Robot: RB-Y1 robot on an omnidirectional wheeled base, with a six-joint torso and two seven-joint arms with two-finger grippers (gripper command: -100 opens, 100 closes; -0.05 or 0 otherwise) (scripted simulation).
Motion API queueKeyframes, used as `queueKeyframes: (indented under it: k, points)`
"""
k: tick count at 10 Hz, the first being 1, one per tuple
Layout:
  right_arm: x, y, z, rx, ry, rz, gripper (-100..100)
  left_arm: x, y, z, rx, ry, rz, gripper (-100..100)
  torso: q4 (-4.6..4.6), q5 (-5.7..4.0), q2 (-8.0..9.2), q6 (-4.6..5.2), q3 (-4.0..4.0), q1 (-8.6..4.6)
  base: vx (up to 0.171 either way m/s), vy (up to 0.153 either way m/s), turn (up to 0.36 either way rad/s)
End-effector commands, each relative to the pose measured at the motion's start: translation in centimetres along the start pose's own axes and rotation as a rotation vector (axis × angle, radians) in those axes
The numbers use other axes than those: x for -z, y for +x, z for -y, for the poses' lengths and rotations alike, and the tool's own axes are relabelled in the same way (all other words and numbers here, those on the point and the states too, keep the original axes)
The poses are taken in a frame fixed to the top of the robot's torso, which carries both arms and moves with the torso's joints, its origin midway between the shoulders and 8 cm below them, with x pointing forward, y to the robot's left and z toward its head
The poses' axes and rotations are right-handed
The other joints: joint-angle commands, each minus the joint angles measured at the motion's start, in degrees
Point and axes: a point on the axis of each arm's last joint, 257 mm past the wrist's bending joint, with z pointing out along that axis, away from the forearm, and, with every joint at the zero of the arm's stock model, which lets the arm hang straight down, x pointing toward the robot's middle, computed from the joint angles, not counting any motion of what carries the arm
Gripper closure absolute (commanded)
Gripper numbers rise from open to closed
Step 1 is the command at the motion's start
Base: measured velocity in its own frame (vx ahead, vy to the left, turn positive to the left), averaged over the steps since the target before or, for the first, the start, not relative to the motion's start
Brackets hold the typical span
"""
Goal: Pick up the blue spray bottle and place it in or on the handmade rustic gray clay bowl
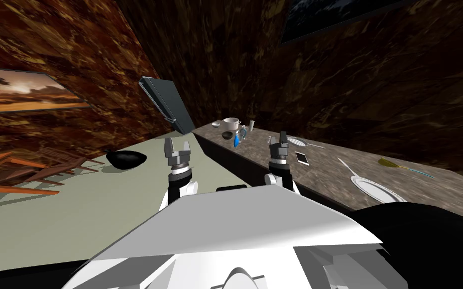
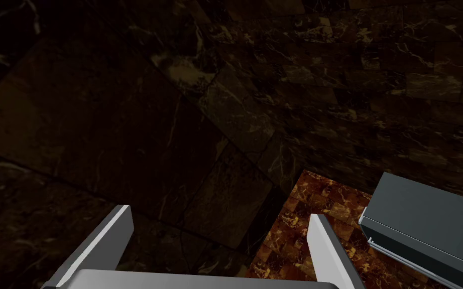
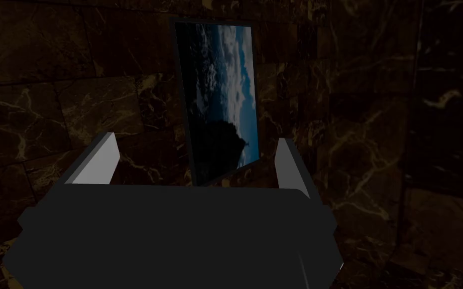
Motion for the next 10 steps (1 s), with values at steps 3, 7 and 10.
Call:
queueKeyframes:
  k: [3,7,10]
  points:
    - [0.5,0.2,1.4,0.076,0.035,-0.077,-100,0.0,0.0,0.0,0.0,0.0,0.0,0,-0.02,0.04,-0.08,0.0,-0.04,0.17,0.025,0.049,0.02]
    - [2.0,-1.1,4.9,0.217,0.136,-0.152,-100,0.0,0.0,0.0,0.0,0.0,0.0,0,-0.07,0.13,-0.29,-0.01,-0.17,0.6,0.074,0.137,0.044]
    - [3.8,-3.2,8.2,0.348,0.243,-0.194,-100,0.0,0.0,0.0,0.0,0.0,0.0,0,-0.07,0.15,-0.31,-0.01,-0.18,0.67,0.082,0.182,0.067]
